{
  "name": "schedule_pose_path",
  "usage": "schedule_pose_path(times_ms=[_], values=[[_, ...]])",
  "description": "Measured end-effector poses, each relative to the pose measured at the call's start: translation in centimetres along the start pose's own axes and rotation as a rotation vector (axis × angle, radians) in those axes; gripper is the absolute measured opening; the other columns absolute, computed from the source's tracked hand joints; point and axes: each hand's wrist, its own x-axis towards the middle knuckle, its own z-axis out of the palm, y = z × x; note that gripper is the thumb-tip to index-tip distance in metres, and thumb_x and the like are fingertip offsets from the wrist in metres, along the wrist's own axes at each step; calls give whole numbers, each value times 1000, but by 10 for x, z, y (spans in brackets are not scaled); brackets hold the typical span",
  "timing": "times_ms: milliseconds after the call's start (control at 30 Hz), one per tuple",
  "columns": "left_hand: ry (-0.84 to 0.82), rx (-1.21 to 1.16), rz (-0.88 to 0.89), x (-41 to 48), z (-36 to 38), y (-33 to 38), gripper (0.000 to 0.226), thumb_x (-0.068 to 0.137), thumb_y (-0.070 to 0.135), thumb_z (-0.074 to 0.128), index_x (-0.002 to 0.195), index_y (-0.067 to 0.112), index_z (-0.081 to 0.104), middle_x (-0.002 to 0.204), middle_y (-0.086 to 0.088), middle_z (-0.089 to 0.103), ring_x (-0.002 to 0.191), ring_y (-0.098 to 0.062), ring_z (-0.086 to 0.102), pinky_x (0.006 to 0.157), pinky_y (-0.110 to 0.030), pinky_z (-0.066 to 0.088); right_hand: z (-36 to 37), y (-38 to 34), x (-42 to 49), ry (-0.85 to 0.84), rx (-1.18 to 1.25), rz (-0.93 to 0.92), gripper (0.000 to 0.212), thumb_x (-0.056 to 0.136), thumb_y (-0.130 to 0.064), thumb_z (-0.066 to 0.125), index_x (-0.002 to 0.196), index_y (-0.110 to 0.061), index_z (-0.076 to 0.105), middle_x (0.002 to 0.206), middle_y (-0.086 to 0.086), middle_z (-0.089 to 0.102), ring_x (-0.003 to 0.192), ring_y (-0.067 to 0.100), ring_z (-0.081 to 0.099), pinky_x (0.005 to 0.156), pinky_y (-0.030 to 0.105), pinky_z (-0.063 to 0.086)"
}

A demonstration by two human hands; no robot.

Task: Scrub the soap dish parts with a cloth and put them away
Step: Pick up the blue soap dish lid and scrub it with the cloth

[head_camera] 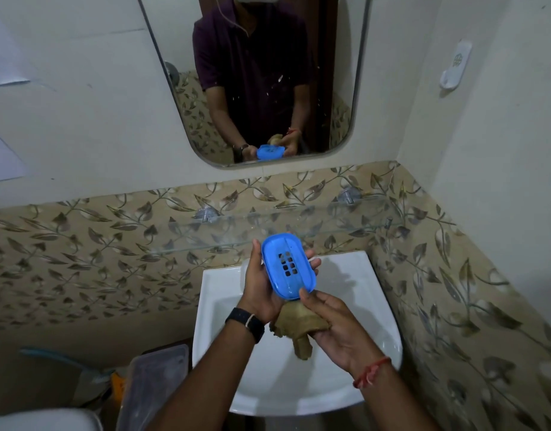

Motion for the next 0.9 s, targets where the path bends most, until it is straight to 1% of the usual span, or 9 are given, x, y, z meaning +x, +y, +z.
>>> schedule_pose_path(times_ms=[67,167,267,367,467,600,700,800,900], values=[[38,-5,43,2,-2,3,86,89,80,34,122,12,75,123,-23,71,107,-41,71,88,-51,59,-8,-1,-4,48,-141,27,45,85,-21,78,122,-1,62,114,25,72,94,31,72,73,37,60],[75,23,102,0,-5,12,79,89,79,36,127,19,72,116,-20,73,99,-38,73,86,-49,59,-22,0,-8,350,-489,-11,68,75,-11,86,130,-19,47,109,10,75,96,24,75,76,35,62],[81,75,122,-2,-7,15,79,90,79,36,127,19,72,116,-19,72,99,-35,71,90,-49,55,-23,-20,-7,542,-694,-241,46,71,-17,88,109,-22,64,102,11,75,97,31,71,89,54,57],[74,151,130,-3,-3,11,81,88,79,38,119,16,76,113,-16,70,98,-31,69,91,-46,55,5,-51,-1,497,-750,-443,36,62,-47,83,95,-36,72,90,-3,77,89,15,73,81,40,60],[79,255,98,-6,8,5,80,88,79,36,122,18,75,125,-16,70,106,-31,69,89,-46,55,34,-62,16,412,-892,-597,32,72,-40,82,101,-33,74,90,-11,74,83,3,70,77,25,57],[78,284,96,-10,14,-1,72,96,69,36,121,14,74,123,-16,72,111,-28,71,89,-39,61,52,-47,25,207,-1070,-526,76,77,-30,83,144,-32,48,120,-12,57,101,-5,62,84,7,50],[75,295,103,-13,8,2,71,98,67,32,121,16,75,122,-14,74,111,-26,72,87,-36,61,39,-38,21,258,-1242,-559,96,73,-47,80,152,-38,28,134,-16,50,123,1,44,98,16,42],[93,287,97,-16,6,5,74,98,69,30,125,15,73,127,-15,72,114,-27,70,96,-39,58,32,-35,20,346,-1320,-597,78,72,-57,76,143,-36,49,143,-6,45,131,16,38,107,35,43],[95,290,128,-15,10,7,74,96,71,33,120,16,76,125,-14,73,113,-28,71,94,-38,59,41,-27,21,309,-1241,-661,53,83,-45,72,133,-29,62,138,-5,54,126,12,48,107,34,45]])
